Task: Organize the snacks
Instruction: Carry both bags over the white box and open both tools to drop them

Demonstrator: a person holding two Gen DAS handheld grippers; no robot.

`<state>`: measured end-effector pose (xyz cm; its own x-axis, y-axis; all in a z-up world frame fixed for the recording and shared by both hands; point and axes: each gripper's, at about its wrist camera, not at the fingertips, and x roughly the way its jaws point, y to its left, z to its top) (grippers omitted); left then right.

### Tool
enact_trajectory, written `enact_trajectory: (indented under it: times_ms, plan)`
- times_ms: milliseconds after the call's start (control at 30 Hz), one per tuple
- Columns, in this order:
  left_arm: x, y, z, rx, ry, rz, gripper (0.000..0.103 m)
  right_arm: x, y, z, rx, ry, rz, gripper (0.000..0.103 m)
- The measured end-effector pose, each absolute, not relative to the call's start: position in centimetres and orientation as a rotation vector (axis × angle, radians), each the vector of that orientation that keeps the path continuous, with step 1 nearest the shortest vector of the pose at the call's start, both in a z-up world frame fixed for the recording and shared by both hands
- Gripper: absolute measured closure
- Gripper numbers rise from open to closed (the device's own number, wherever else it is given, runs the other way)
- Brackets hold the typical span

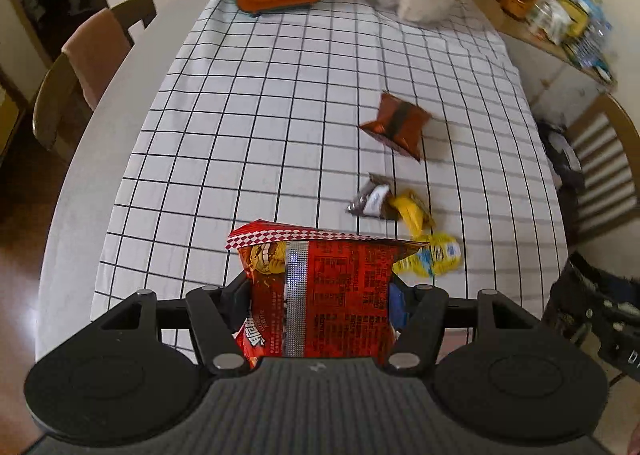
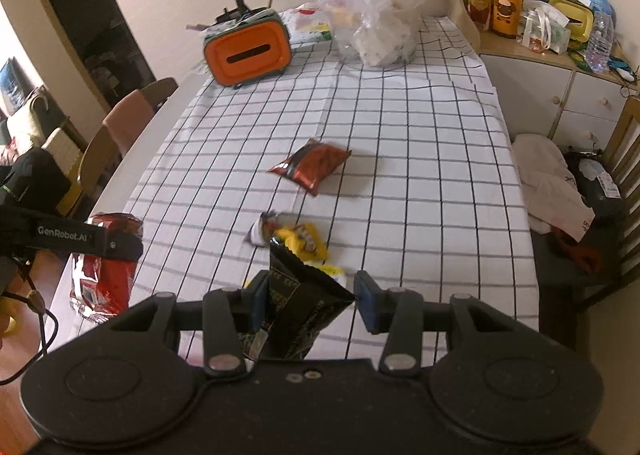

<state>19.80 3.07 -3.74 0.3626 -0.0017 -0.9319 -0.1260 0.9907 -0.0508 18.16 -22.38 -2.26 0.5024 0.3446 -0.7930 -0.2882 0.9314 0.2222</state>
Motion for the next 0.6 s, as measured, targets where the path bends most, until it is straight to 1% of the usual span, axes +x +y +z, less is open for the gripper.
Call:
enact_trajectory:
  times_ms: [267,533,600]
  plan:
    - [15.3,2.0,-4.9,-0.071,1.236,0.007,0.039,14.6,-21.6,-3.0,0.054,1.013,0.421,0.059]
    - [12.0,0.3,-6.9,-0.026,1.286,-0.034,0.039,12.1,-20.4,-5.6,0.013,1.074,0.436,0.059]
    - [11.3,-0.2,-7.4,-0.008,1.294,-0.041,0.039,11.6,-20.2,-6.4,0.009,1.091,0.44,0.062]
